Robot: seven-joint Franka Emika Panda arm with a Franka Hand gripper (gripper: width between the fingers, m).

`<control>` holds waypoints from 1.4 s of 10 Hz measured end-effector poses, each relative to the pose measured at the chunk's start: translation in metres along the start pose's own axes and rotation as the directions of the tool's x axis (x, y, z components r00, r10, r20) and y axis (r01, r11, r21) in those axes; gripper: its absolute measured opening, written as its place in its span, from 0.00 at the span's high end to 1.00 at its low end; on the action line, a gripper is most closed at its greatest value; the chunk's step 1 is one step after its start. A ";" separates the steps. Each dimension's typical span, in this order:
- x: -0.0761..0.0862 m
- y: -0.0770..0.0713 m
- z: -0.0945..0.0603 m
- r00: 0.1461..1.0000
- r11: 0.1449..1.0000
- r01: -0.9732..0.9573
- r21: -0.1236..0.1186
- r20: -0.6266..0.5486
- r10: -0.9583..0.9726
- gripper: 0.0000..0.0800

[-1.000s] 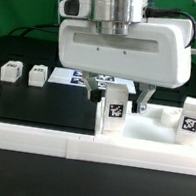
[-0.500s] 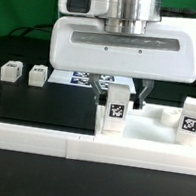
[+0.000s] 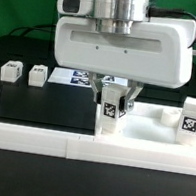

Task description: Assemble square table

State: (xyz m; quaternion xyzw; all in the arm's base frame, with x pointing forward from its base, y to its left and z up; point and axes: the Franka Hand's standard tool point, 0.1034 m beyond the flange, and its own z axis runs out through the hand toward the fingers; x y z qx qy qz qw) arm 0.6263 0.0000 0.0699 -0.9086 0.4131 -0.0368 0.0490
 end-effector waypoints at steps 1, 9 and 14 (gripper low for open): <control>-0.003 0.000 0.000 0.959 0.960 -0.281 -0.006 0.023 0.281 0.63; -0.009 0.000 0.005 0.916 0.917 -0.399 0.010 0.053 0.398 0.30; -0.011 -0.005 0.005 0.992 0.992 0.126 0.018 0.012 -0.126 0.19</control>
Offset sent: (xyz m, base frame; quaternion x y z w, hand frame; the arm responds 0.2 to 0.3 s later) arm 0.0265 0.0089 0.0104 0.0795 -0.0200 0.3193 0.9441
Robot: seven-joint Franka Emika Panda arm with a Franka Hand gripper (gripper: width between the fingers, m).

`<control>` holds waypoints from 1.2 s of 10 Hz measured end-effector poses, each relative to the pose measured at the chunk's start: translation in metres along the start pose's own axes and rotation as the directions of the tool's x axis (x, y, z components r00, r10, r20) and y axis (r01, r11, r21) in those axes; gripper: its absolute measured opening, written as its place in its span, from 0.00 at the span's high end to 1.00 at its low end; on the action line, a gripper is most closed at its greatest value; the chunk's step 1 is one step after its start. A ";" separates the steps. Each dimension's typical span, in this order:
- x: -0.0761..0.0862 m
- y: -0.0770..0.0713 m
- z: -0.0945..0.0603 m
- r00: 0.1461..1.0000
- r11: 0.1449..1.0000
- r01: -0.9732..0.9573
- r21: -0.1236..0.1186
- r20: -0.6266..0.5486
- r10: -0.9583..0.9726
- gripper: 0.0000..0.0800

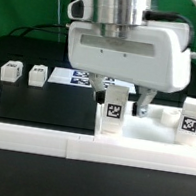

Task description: Assemble square table

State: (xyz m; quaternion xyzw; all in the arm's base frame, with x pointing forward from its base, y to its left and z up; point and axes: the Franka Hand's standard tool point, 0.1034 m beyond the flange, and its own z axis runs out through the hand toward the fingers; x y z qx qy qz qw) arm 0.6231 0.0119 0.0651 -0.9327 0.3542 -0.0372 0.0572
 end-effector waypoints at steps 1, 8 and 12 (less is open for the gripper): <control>-0.002 -0.003 0.001 0.987 0.987 0.162 -0.011 -0.009 -0.162 0.19; 0.006 0.003 -0.001 0.953 0.953 0.303 -0.028 -0.012 -0.303 0.63; 0.002 0.002 -0.002 0.976 0.975 -0.217 -0.035 -0.039 0.216 0.63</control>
Offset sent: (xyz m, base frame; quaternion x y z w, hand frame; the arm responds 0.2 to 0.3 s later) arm 0.0000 0.0000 0.0000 0.0000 0.0000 -0.0650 0.9979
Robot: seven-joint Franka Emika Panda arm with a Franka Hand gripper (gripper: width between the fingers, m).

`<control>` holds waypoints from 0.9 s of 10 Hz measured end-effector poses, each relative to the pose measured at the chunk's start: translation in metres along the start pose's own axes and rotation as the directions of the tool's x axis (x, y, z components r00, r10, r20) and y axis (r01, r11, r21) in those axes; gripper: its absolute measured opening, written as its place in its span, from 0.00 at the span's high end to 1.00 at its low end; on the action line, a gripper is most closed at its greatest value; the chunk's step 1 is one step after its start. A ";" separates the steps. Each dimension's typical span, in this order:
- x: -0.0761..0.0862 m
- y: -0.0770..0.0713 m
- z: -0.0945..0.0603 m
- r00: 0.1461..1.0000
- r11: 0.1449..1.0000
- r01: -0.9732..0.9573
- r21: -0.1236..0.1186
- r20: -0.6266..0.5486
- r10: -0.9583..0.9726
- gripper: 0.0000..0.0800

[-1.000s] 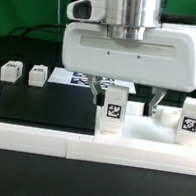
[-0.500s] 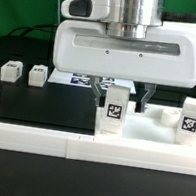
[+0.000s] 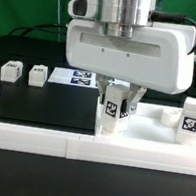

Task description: Assemble square table

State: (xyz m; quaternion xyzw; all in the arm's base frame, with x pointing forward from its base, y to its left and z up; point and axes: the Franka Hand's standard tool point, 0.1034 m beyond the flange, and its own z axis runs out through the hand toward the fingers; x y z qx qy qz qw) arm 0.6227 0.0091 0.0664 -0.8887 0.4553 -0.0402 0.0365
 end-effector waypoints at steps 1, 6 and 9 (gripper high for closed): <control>-0.001 0.000 0.002 0.970 0.970 -0.243 0.007 0.010 0.243 0.64; 0.001 -0.001 0.005 0.675 0.675 -0.737 0.014 0.068 0.735 0.62; -0.003 -0.001 0.006 0.900 0.900 -0.435 0.032 0.060 0.432 0.40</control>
Offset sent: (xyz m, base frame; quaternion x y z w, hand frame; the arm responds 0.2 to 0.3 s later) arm 0.0142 -0.0092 0.0061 0.0673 -0.0110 0.2510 0.9656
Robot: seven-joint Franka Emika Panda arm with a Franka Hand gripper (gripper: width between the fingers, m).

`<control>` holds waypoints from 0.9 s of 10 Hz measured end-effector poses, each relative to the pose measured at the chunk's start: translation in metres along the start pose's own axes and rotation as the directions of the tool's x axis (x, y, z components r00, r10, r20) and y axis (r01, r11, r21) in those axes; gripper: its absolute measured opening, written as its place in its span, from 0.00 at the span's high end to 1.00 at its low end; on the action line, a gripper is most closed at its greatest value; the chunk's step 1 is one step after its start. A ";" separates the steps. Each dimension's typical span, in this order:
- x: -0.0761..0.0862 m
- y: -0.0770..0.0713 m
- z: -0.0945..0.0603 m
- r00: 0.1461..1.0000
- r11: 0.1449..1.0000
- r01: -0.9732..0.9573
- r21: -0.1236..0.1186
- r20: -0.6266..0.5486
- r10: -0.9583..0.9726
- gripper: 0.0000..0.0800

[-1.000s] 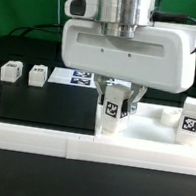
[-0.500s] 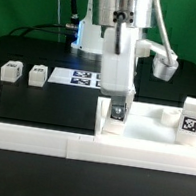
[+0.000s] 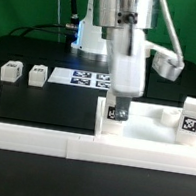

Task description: Assemble square table

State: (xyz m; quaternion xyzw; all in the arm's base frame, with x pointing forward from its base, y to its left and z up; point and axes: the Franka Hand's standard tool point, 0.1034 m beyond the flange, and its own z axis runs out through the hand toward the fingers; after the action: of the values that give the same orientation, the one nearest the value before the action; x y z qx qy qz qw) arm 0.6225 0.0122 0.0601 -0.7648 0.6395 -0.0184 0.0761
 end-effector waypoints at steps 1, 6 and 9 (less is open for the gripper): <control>0.001 0.001 0.001 0.988 0.988 0.151 0.000 0.004 -0.151 0.24; 0.003 -0.001 -0.002 0.767 0.767 0.641 -0.028 -0.013 -0.642 0.19; 0.003 -0.003 -0.004 0.542 0.542 0.839 -0.046 -0.009 -0.840 0.19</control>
Offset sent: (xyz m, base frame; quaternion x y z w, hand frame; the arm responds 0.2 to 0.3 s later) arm 0.0000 0.0000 0.0000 0.0000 0.0000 -0.1296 0.9916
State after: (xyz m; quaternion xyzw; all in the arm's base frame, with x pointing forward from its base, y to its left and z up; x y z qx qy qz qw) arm 0.6253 0.0094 0.0646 -0.9784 0.1971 -0.0524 0.0346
